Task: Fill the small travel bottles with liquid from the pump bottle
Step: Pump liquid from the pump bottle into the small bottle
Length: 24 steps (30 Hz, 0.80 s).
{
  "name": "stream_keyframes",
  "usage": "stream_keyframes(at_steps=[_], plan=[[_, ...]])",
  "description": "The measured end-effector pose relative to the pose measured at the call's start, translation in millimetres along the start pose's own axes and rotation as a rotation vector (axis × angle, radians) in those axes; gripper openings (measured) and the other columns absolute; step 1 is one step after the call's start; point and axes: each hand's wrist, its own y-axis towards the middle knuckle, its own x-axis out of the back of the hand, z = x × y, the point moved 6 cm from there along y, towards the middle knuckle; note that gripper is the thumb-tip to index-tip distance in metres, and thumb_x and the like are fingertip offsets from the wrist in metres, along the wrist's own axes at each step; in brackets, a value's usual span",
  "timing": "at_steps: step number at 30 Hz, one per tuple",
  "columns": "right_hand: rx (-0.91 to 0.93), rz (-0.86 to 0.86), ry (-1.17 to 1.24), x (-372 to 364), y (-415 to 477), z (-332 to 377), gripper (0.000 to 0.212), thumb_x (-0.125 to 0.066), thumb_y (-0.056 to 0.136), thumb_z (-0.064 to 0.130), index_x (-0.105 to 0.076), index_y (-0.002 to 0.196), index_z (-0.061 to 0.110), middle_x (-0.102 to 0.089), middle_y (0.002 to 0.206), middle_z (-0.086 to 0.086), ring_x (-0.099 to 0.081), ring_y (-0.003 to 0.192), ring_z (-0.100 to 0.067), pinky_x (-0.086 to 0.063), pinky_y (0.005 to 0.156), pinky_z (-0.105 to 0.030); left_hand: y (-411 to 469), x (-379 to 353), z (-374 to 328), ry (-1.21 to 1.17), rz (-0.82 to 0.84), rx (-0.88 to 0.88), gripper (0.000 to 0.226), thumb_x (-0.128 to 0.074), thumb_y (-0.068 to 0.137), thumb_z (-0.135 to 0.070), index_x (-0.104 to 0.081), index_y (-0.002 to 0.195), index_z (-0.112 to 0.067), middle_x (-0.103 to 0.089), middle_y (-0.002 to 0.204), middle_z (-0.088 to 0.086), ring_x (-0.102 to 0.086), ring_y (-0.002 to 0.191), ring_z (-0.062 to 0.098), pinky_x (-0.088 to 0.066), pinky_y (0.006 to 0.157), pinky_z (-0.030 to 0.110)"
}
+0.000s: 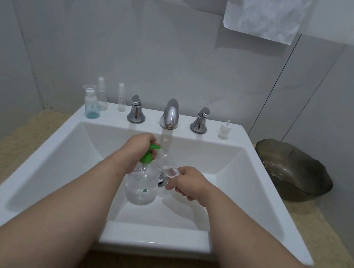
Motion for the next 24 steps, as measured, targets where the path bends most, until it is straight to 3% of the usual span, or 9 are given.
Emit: stream_keyframes(at_steps=[3,5,8,15,19,24], plan=[[0.003,0.002,0.000,-0.4,0.1,0.2,0.014,-0.072,0.075,0.013,-0.062,0.084,0.018,-0.046,0.066,-0.001,-0.033,0.055,-0.018,-0.024,0.048,-0.024,-2.1,0.0,-2.1,0.117,0.010,-0.028,0.028,-0.043,0.100,-0.004,-0.071,0.100,-0.003,-0.057,0.072,0.012,-0.051,0.058,0.021,-0.040,0.053,0.025],[0.002,-0.001,-0.001,-0.2,0.1,0.1,0.014,-0.072,0.074,0.014,-0.062,0.084,0.018,-0.046,0.066,-0.001,-0.033,0.055,-0.018,-0.024,0.048,-0.024,-5.0,-2.9,-5.2,0.176,0.028,-0.055,0.034,-0.038,0.103,-0.001,-0.071,0.095,-0.005,-0.057,0.072,0.014,-0.049,0.057,0.021,-0.039,0.048,0.021],[0.000,-0.001,0.002,-0.2,0.2,0.1,0.015,-0.072,0.074,0.015,-0.062,0.084,0.018,-0.047,0.067,-0.002,-0.034,0.056,-0.018,-0.024,0.048,-0.024,-7.8,-6.5,-7.6,0.188,0.041,-0.056,0.035,-0.035,0.104,-0.001,-0.069,0.103,-0.004,-0.056,0.073,0.014,-0.045,0.056,0.020,-0.038,0.040,0.015],[-0.009,0.000,-0.012,0.0,-0.4,-0.7,0.014,-0.072,0.074,0.015,-0.062,0.083,0.018,-0.047,0.066,-0.001,-0.034,0.056,-0.019,-0.026,0.048,-0.025,-8.0,-5.0,-9.2,0.282,0.039,-0.068,0.042,-0.031,0.104,-0.002,-0.072,0.111,-0.007,-0.061,0.091,0.016,-0.051,0.059,0.015,-0.043,0.048,0.018],[-0.018,0.010,-0.018,-0.8,-0.6,-2.0,0.015,-0.072,0.075,0.013,-0.063,0.087,0.017,-0.046,0.066,-0.002,-0.034,0.056,-0.018,-0.024,0.049,-0.025,-5.2,-4.2,-8.6,0.332,0.031,-0.081,0.045,-0.028,0.104,-0.001,-0.071,0.110,-0.010,-0.059,0.089,0.012,-0.051,0.062,0.016,-0.042,0.053,0.020],[-0.022,0.018,-0.028,-1.8,-0.5,-1.9,0.015,-0.072,0.076,0.014,-0.065,0.088,0.017,-0.046,0.068,-0.003,-0.034,0.057,-0.018,-0.025,0.048,-0.024,-2.7,-3.6,-10.0,0.344,0.021,-0.098,0.048,-0.025,0.102,0.004,-0.072,0.107,-0.009,-0.057,0.091,0.013,-0.051,0.059,0.018,-0.040,0.039,0.014]])
